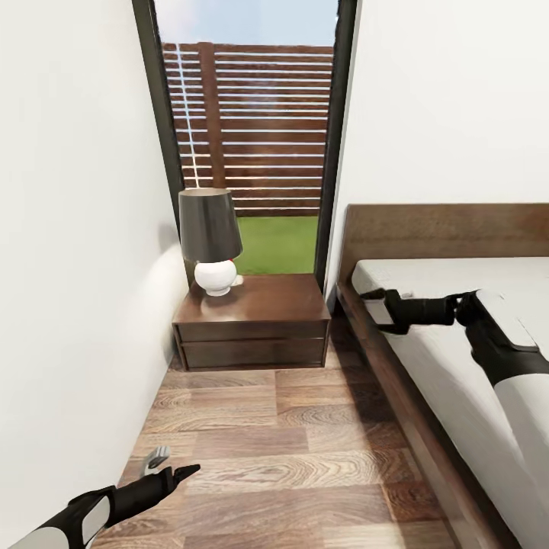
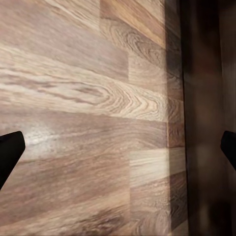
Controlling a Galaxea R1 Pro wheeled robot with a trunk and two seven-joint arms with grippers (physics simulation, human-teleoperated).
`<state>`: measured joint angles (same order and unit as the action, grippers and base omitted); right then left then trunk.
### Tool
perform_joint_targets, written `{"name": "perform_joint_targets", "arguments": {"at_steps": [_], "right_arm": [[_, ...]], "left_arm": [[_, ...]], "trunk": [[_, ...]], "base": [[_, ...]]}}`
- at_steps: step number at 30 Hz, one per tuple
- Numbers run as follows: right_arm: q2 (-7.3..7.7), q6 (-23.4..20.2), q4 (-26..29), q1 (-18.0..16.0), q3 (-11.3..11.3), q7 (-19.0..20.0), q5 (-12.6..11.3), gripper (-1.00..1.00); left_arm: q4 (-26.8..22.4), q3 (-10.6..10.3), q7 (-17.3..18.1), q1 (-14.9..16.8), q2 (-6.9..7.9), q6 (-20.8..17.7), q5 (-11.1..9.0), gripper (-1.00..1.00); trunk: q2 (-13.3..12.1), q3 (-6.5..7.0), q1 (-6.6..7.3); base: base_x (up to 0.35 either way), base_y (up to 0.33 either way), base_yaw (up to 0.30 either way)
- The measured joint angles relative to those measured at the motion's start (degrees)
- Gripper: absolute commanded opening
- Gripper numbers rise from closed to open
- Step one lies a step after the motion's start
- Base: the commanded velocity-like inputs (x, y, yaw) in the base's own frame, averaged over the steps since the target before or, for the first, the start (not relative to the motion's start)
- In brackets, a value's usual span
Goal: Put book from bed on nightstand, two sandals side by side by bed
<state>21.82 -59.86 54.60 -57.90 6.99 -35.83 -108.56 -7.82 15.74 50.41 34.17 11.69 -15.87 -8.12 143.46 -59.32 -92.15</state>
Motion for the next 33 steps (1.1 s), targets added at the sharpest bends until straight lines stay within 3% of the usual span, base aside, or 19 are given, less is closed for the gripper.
{"name": "perform_joint_targets", "arguments": {"at_steps": [5, 8, 11, 16, 23, 31, 33], "right_arm": [[2.71, -0.01, -3.51, -6.35, 0.0, -7.82, -8.63, 1.0], [4.15, -0.06, -6.88, -10.51, 0.28, -10.35, -10.93, 1.0], [5.58, -0.11, -9.78, -13.84, 0.95, -11.46, -11.79, 1.0], [7.88, -0.14, -11.51, -15.92, 3.14, -11.99, -12.14, 1.0], [11.81, -0.14, -11.99, -16.46, 6.3, -11.74, -12.8, 1.0], [16.01, -0.14, -12.2, -16.24, 6.91, -11.28, -12.8, 1.0], [16.44, -0.14, -12.19, -16.2, 6.94, -11.08, -12.81, 1.0]], "left_arm": [[0.0, -0.02, -0.03, 0.0, -1.06, -0.04, -0.01, 1.0], [0.0, 0.03, 0.0, 0.0, -1.41, -0.05, -0.01, 1.0], [0.0, 0.05, 0.01, 0.0, -1.47, -0.19, -0.01, 1.0], [0.0, 0.02, 0.02, 0.0, -1.66, -0.5, -0.01, 1.0], [0.0, -0.09, -0.19, 0.0, -2.03, -0.75, -0.01, 1.0], [0.0, -0.06, -0.17, 0.0, -2.11, -0.83, -0.01, 1.0], [0.0, -0.07, -0.16, 0.0, -2.12, -0.84, -0.01, 1.0]], "trunk": [[0.0, 0.0, 0.0], [0.0, 0.0, 0.0], [0.0, 0.0, 0.0], [0.0, 0.0, 0.0], [0.0, 0.0, 0.0], [0.0, 0.0, 0.0], [0.0, 0.0, 0.0]], "base": [[0.0, 0.0, 0.0], [0.0, 0.0, 0.0], [0.0, 0.0, 0.0], [0.0, 0.0, 0.0], [0.0, 0.0, 0.0], [0.0, 0.0, 0.0], [0.0, 0.0, 0.0]]}}
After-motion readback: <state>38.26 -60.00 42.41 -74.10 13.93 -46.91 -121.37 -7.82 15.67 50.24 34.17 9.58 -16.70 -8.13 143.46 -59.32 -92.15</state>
